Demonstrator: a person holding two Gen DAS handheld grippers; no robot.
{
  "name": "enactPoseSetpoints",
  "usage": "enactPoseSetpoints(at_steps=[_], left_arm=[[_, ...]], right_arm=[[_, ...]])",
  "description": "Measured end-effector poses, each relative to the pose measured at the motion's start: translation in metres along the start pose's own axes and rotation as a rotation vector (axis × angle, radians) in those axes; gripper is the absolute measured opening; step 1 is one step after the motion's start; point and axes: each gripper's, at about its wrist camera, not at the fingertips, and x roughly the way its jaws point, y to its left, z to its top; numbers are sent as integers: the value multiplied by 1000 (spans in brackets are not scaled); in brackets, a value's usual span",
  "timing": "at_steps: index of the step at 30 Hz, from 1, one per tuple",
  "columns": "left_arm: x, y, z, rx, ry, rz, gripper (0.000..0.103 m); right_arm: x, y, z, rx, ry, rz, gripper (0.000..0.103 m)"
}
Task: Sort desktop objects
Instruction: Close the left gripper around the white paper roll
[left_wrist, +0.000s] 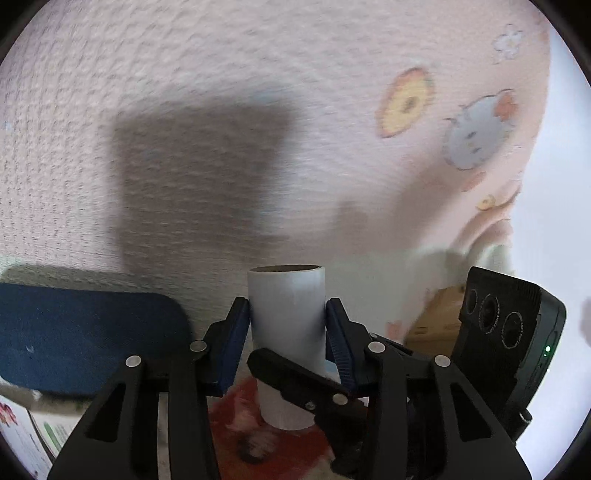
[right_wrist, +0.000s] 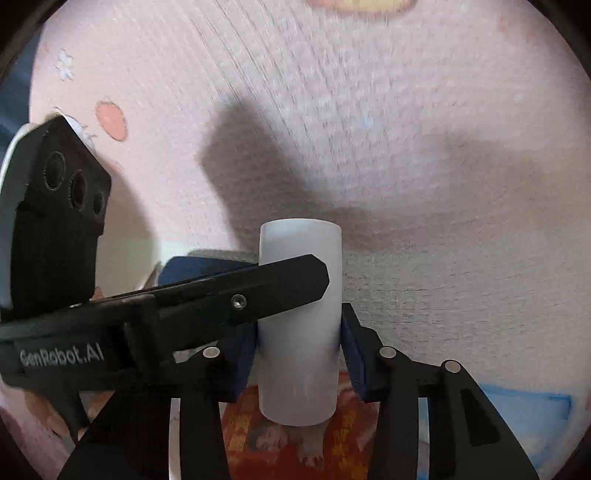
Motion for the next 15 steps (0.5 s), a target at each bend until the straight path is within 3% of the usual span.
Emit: enactPoseSetpoints(at_steps=[8,15], left_arm=[[-18,-67,-23,135,-54,-90,47],[-21,-97,-62,153,-23,-216,47]], right_arm=[[-79,3,-11,-56,-127,-123,41],[-128,-7,-33,-50,-181,-236,41]])
